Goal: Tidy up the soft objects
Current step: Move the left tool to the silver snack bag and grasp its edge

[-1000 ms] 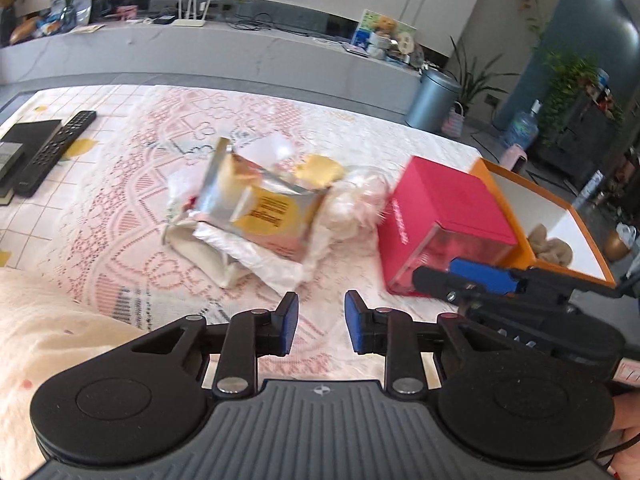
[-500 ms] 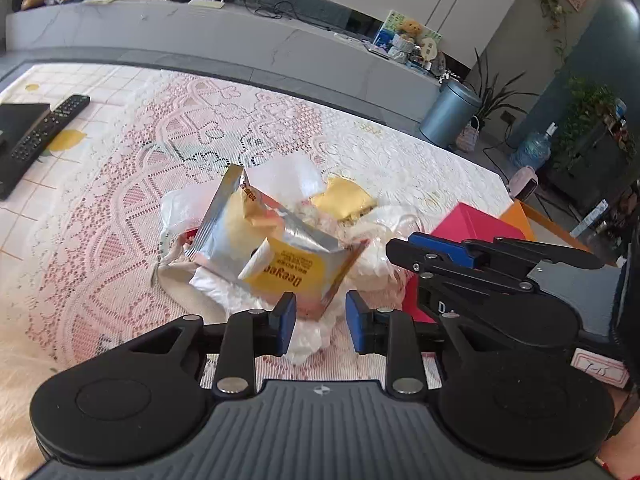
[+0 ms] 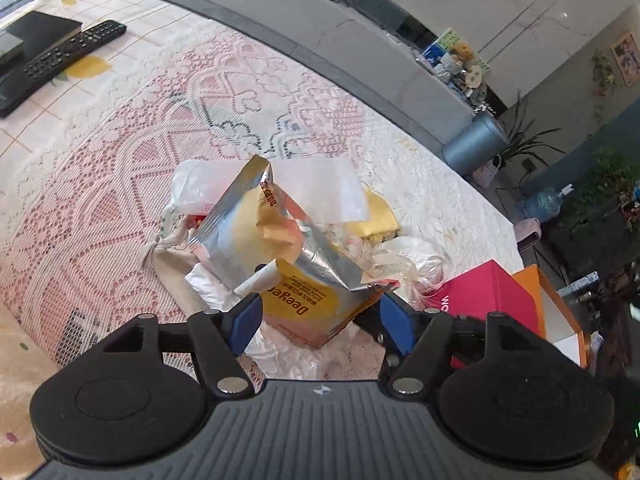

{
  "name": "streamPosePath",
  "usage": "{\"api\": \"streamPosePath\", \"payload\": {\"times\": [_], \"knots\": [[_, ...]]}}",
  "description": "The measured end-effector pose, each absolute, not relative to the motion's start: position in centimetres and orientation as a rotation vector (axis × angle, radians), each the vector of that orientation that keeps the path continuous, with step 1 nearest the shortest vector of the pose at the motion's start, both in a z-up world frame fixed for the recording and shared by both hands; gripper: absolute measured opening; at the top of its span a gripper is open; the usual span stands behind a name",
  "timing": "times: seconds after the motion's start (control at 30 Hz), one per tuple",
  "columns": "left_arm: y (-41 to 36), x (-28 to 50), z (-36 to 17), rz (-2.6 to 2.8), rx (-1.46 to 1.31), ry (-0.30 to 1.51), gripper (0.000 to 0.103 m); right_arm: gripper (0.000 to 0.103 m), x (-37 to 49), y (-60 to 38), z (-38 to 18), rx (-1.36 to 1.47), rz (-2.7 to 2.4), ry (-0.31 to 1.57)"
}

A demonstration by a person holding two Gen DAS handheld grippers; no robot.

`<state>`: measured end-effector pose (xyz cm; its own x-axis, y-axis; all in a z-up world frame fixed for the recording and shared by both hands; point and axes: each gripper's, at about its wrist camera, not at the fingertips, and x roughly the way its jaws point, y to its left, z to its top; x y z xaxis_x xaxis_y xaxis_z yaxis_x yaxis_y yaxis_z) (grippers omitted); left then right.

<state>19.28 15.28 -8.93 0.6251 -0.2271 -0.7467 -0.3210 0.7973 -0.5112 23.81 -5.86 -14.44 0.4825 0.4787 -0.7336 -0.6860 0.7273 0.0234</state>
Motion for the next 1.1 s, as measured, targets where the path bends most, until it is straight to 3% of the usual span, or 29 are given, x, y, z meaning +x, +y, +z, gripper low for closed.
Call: {"api": "streamPosePath", "payload": {"times": [0.4,0.7,1.1], "knots": [[16.0,20.2,-8.2,0.159,-0.674,0.970,0.086,0.005,20.1,-4.5,-14.4,-0.295,0.869,0.790],[16.4,20.0,-8.3,0.160,-0.732,0.951,0.086,0.006,21.9,-6.3,-11.7,-0.385,0.708,0.712],[16.1,21.2,-8.7,0.152,-0.776,0.944,0.086,0.005,24.0,-4.4,-14.0,-0.313,0.761,0.727]]}}
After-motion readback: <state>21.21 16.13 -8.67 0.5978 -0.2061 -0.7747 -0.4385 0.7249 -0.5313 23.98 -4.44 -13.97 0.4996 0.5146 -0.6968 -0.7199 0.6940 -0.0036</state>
